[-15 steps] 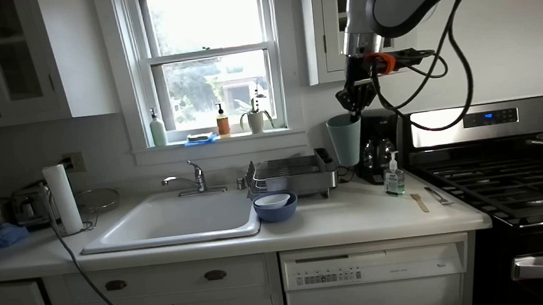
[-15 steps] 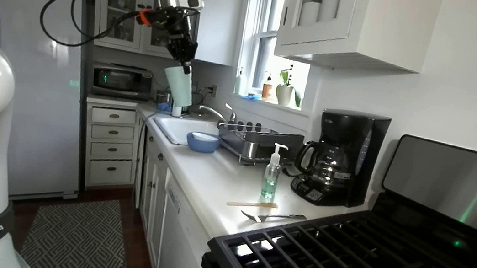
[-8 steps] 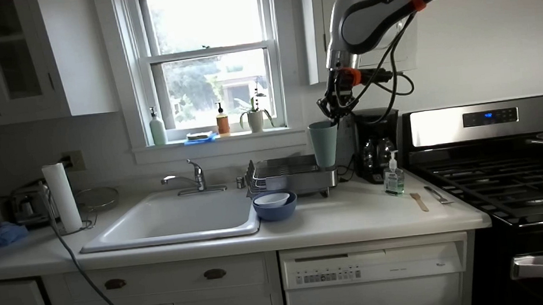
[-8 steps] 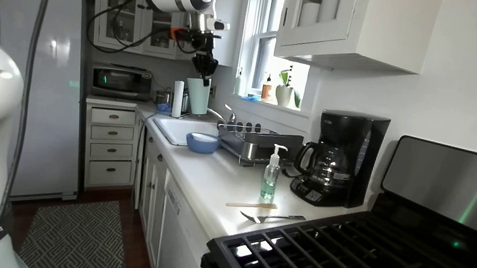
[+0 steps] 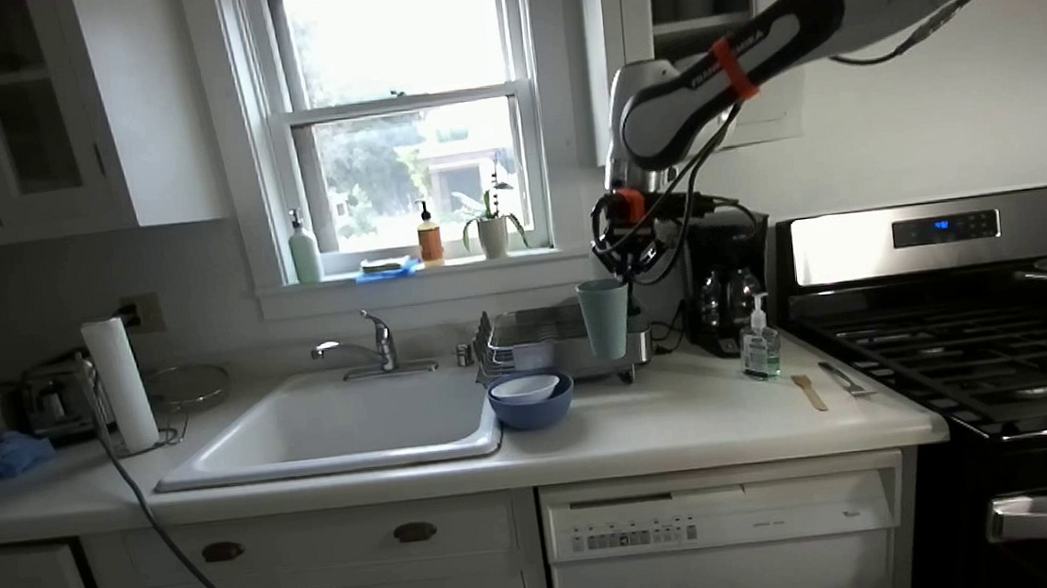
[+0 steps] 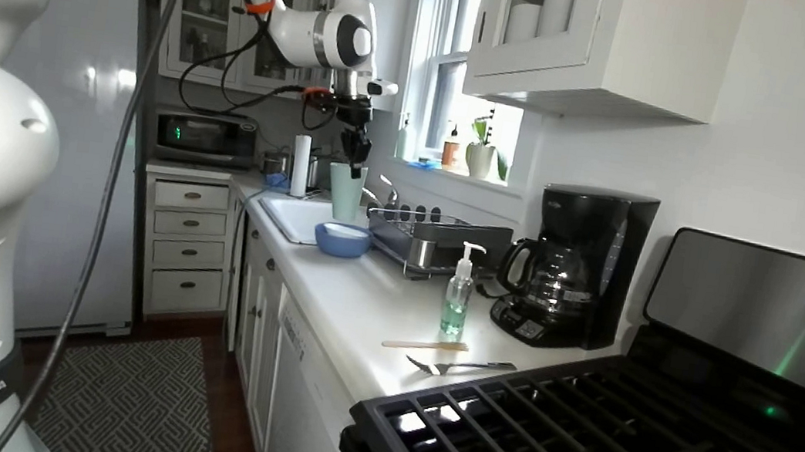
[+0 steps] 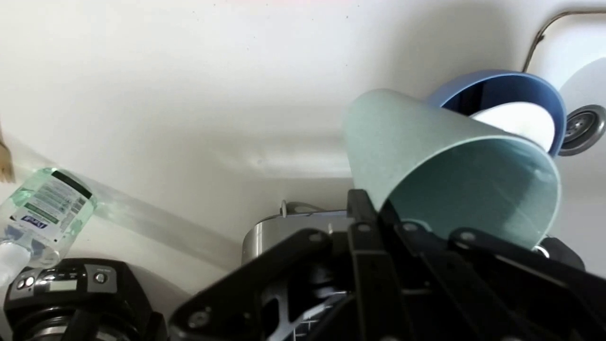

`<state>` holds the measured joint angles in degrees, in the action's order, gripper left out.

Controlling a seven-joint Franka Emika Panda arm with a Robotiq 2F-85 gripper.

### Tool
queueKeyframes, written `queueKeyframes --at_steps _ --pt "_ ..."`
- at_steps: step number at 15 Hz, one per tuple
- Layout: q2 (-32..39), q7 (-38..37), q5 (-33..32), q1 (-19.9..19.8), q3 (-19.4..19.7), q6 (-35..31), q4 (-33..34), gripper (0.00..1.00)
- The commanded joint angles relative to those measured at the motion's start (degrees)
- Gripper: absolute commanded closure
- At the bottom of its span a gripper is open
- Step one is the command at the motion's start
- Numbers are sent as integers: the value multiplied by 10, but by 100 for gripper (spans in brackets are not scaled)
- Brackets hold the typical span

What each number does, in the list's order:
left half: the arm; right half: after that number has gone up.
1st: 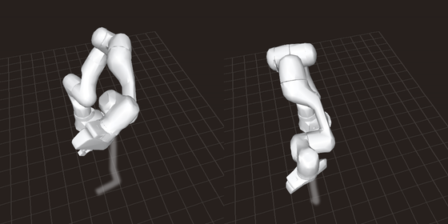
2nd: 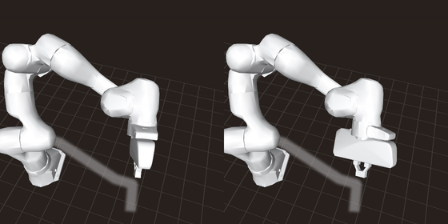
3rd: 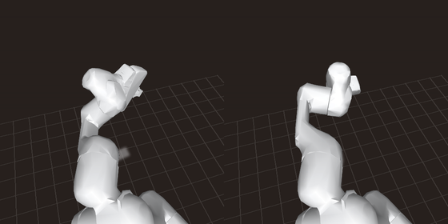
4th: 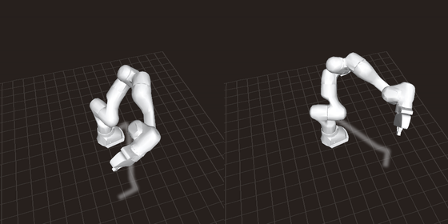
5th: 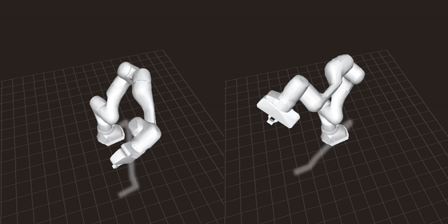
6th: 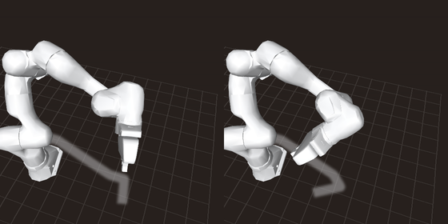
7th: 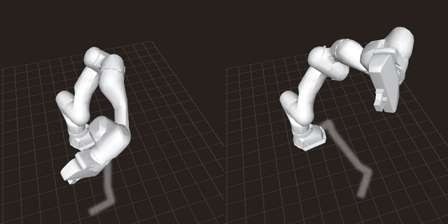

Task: Move the cup to the left

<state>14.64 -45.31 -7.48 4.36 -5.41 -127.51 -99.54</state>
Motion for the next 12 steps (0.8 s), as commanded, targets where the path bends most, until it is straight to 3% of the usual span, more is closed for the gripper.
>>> queueKeyframes --at_steps 1,6,12 --pt "6 2 5 20 21 1 3 96" --pt "6 4 5 21 25 1 3 99" --pt "62 44 58 13 27 -39 63 99"
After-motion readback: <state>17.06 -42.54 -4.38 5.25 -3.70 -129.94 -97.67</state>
